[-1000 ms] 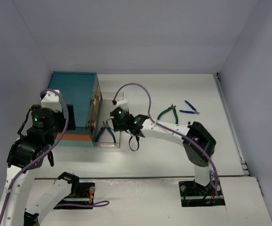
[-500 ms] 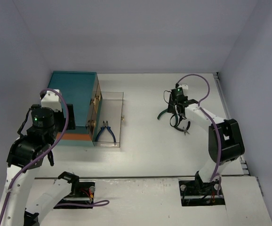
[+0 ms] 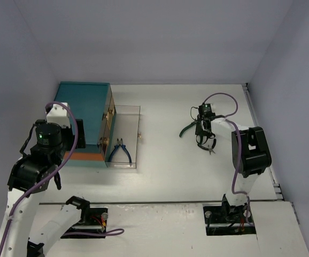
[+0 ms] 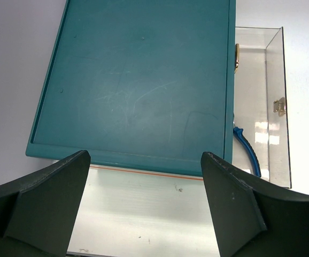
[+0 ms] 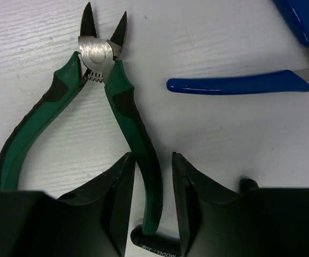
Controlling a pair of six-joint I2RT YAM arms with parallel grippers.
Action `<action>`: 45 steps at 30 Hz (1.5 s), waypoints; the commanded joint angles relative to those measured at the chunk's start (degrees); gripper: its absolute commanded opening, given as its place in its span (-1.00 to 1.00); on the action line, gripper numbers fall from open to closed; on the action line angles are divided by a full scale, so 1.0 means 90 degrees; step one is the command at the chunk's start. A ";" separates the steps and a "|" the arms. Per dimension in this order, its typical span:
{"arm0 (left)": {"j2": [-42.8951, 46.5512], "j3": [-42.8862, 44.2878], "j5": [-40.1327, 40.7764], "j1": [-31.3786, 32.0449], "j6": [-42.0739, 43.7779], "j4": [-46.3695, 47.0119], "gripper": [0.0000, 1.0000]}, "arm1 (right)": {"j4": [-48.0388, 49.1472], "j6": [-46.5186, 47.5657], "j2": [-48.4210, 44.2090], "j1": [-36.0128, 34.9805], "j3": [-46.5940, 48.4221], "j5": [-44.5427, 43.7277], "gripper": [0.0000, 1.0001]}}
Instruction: Sort the tools into containers
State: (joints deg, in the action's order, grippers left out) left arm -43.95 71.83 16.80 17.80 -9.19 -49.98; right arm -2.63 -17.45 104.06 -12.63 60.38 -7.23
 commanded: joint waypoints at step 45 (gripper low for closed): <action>0.0093 0.0089 0.0295 -0.0044 0.0113 0.0172 0.63 | 0.1634 -0.0781 0.1262 -0.3958 0.3151 -0.0161 -0.71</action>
State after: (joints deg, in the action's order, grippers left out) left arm -42.53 71.88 18.41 17.81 -9.10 -50.09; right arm 5.63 -22.92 119.75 -47.83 88.51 -4.73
